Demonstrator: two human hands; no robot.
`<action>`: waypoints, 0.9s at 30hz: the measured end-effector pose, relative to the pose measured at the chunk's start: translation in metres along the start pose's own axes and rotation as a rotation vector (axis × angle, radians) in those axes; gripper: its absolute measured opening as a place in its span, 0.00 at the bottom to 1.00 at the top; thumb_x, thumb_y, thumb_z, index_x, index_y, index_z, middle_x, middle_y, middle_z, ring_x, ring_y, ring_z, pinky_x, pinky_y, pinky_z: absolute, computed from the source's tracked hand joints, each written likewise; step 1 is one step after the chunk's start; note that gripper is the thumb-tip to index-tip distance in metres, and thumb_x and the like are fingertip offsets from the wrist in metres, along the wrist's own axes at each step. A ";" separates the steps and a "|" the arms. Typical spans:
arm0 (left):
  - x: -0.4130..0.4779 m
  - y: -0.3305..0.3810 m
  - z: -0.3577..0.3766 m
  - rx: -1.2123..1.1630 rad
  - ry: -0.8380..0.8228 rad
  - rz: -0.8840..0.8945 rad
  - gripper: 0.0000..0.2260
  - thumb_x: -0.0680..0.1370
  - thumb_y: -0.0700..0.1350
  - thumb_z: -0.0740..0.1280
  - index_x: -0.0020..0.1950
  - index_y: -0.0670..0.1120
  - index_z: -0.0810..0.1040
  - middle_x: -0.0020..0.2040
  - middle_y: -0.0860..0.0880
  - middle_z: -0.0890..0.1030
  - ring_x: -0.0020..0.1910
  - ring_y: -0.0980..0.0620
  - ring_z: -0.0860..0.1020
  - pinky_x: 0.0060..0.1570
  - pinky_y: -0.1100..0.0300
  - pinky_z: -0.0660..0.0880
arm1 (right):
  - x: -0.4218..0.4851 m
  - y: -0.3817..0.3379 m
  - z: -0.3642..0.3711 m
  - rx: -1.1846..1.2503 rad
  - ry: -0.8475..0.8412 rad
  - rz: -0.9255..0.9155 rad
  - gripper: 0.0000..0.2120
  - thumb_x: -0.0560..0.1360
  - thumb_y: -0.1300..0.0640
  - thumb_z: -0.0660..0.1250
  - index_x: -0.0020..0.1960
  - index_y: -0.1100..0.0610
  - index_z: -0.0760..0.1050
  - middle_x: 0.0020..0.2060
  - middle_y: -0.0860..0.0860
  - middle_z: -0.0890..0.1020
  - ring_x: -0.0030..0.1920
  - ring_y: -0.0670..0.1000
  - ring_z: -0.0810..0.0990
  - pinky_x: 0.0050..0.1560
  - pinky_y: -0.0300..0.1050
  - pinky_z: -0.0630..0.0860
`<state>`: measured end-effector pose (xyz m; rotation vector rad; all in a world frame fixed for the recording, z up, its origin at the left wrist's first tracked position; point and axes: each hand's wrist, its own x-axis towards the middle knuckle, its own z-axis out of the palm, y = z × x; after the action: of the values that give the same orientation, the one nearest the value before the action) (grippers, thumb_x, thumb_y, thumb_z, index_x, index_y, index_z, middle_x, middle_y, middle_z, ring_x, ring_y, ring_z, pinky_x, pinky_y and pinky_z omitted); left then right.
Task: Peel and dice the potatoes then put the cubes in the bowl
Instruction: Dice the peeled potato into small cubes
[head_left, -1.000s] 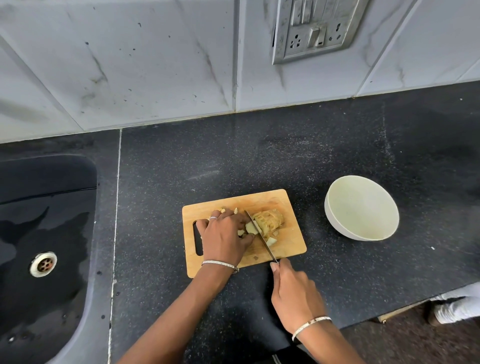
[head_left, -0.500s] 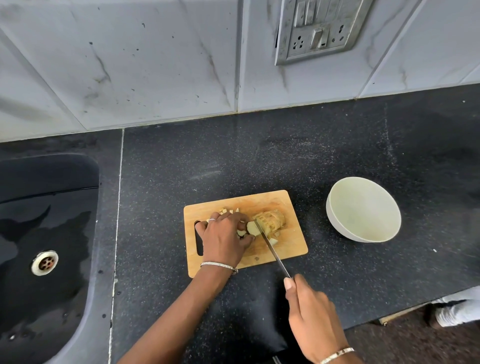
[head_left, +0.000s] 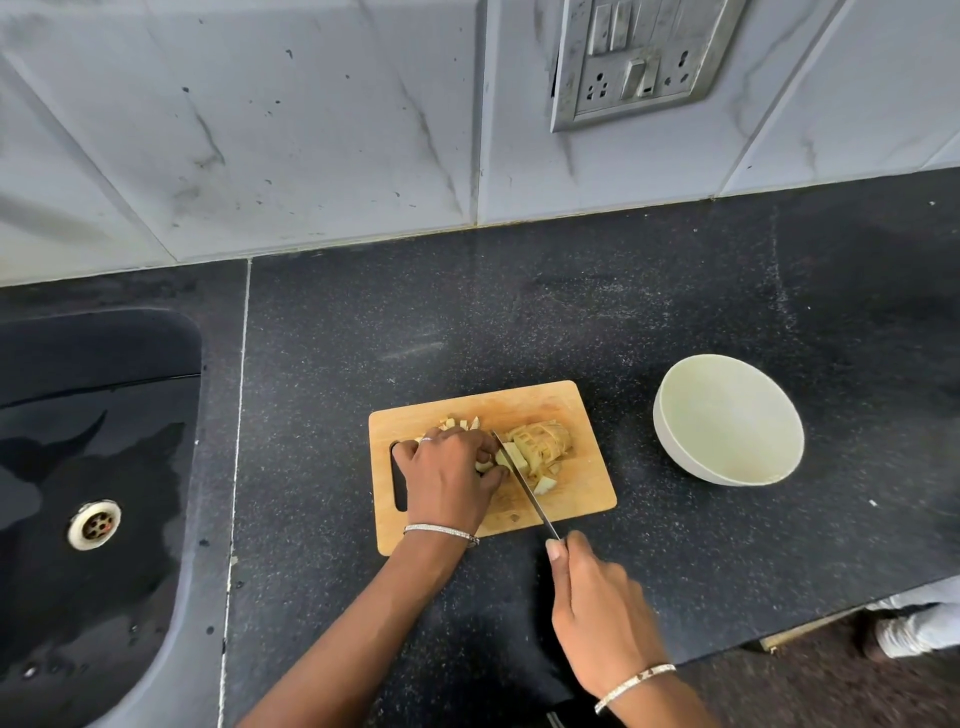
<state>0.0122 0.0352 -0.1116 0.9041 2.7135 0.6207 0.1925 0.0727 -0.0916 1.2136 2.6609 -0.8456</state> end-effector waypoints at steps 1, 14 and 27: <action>0.000 0.000 0.000 0.003 -0.002 -0.002 0.10 0.71 0.57 0.73 0.50 0.57 0.81 0.46 0.58 0.82 0.52 0.54 0.75 0.55 0.51 0.61 | 0.000 -0.001 0.000 -0.016 -0.001 0.006 0.14 0.83 0.43 0.43 0.48 0.47 0.62 0.33 0.47 0.76 0.38 0.54 0.81 0.34 0.46 0.67; 0.000 0.002 -0.003 -0.049 -0.011 -0.025 0.10 0.71 0.55 0.73 0.51 0.56 0.81 0.44 0.58 0.82 0.51 0.54 0.76 0.54 0.52 0.60 | 0.016 -0.006 0.007 -0.079 -0.055 0.042 0.15 0.84 0.45 0.46 0.52 0.51 0.67 0.44 0.52 0.81 0.48 0.60 0.82 0.38 0.50 0.68; 0.003 0.004 -0.005 -0.021 -0.039 -0.004 0.12 0.69 0.54 0.72 0.52 0.57 0.80 0.47 0.58 0.80 0.52 0.53 0.75 0.53 0.52 0.61 | -0.017 0.003 -0.025 -0.069 0.011 0.054 0.15 0.82 0.42 0.41 0.51 0.47 0.62 0.33 0.45 0.73 0.37 0.52 0.78 0.36 0.47 0.68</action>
<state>0.0101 0.0388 -0.1059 0.8963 2.6684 0.6234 0.2099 0.0756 -0.0670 1.2710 2.6297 -0.7344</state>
